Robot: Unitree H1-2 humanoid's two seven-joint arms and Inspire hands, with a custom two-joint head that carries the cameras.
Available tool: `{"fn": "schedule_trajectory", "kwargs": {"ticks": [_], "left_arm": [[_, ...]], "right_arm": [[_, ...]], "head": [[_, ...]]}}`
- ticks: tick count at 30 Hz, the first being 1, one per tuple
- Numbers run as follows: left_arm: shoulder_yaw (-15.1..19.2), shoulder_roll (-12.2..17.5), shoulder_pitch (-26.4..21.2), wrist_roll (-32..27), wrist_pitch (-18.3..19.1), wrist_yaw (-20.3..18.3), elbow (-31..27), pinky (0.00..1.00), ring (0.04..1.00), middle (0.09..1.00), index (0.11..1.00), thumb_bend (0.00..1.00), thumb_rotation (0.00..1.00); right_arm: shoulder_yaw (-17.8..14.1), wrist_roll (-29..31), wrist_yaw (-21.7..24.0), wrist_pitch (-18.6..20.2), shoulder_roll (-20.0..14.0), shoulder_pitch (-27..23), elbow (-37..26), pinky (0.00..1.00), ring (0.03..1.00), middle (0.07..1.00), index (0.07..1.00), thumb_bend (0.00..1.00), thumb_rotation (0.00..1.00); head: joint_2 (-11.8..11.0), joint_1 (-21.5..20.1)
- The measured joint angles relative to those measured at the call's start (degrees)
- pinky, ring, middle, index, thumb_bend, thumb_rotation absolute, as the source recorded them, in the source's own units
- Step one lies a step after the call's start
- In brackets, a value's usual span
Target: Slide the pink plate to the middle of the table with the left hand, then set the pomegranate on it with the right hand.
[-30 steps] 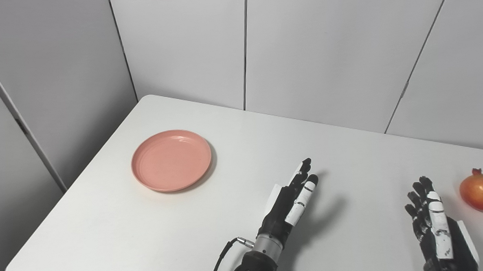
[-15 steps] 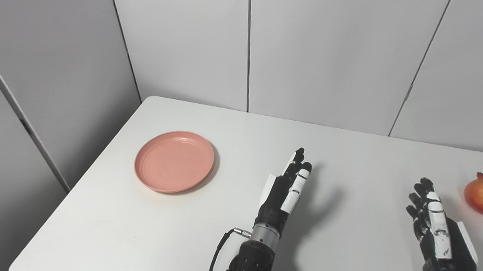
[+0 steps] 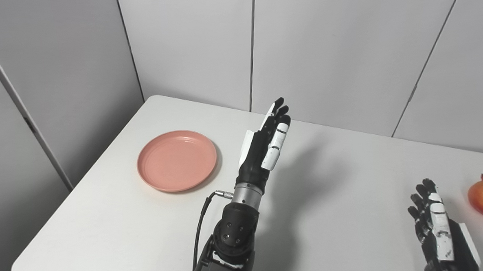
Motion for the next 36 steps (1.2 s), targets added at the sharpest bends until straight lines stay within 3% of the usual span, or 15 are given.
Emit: {"fn": "schedule_trajectory", "kwargs": {"ticks": [8,20,36], "left_arm": [[4.9,2.8,-2.3,-1.6,-0.4,0.6,-2.3,0.97,0.93,0.944,0.931,0.49,1.0],[12.0,4.2,-2.6,-6.8,0.1,2.7,-6.9,0.95,0.927,0.939,0.928,0.44,1.0],[21.2,9.7,-3.5,-9.1,-0.1,7.9,-6.6,0.89,0.9,0.907,0.895,0.46,1.0]], "right_arm": [[0.0,-0.3,0.0,0.0,-0.1,0.0,0.0,1.0,1.0,1.0,1.0,0.16,1.0],[0.1,-0.3,0.3,0.0,-0.4,0.0,0.0,1.0,1.0,1.0,1.0,0.15,1.0],[0.1,-0.1,0.6,0.0,-0.8,0.1,0.0,1.0,1.0,1.0,1.0,0.16,1.0]], "head": [[0.2,0.4],[0.1,0.7],[-0.5,1.8]]}}
